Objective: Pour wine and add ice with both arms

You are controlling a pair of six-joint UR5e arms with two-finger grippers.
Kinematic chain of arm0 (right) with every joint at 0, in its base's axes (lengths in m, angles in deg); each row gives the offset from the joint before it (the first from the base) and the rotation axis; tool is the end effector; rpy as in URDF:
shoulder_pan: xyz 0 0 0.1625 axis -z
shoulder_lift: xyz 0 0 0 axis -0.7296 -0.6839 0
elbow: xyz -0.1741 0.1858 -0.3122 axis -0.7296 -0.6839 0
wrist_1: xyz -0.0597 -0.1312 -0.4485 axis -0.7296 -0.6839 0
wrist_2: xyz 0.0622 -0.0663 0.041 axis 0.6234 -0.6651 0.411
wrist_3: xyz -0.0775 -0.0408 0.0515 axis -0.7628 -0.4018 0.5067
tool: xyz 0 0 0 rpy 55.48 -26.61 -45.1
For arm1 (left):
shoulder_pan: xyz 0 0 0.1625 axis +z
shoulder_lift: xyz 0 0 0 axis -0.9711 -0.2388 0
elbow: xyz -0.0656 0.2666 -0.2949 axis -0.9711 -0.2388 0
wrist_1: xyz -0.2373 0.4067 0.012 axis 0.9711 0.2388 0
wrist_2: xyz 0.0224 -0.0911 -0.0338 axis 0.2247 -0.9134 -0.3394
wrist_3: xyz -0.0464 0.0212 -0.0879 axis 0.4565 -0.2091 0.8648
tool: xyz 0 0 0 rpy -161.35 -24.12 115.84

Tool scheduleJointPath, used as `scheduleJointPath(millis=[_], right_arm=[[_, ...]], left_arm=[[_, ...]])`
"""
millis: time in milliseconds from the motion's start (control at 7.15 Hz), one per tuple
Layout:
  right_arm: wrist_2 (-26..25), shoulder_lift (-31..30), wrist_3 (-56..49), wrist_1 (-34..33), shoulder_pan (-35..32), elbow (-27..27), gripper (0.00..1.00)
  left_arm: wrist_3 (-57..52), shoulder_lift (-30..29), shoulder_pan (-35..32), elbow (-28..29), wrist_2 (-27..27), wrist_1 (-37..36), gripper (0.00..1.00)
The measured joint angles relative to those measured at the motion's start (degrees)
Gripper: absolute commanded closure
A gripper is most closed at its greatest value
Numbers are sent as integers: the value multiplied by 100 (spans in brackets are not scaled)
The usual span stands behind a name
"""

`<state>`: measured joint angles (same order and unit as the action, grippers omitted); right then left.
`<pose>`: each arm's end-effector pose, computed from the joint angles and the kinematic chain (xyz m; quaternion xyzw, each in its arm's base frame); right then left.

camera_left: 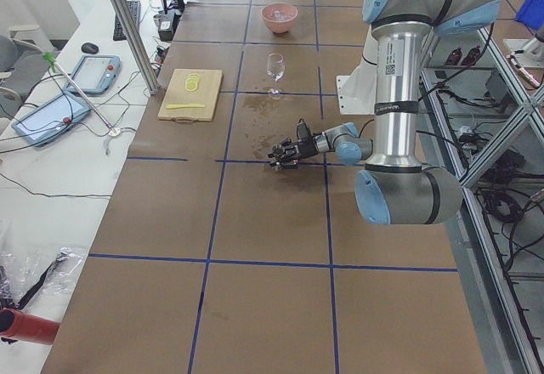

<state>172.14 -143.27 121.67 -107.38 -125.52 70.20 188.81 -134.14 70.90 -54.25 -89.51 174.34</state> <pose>-0.0449 -0.5154 0.4034 0.0173 -0.4425 0.0964 0.8914 0.5086 -0.2751 0.4851 0.5168 0.2345 -0.2895 0.7708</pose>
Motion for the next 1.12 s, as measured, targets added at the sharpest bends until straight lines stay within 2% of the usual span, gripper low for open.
scheduleJointPath(millis=[140,280,1119], right_arm=[[-2,-2,0,0,0,0,0],[-3,-6,1,0,0,0,0],[30,-3,0,2,0,0,0]], left_arm=[[0,3,1,9,0,-1,78],[0,6,1,12,0,-1,100],[-8,77,-32,-459,6,25,100]])
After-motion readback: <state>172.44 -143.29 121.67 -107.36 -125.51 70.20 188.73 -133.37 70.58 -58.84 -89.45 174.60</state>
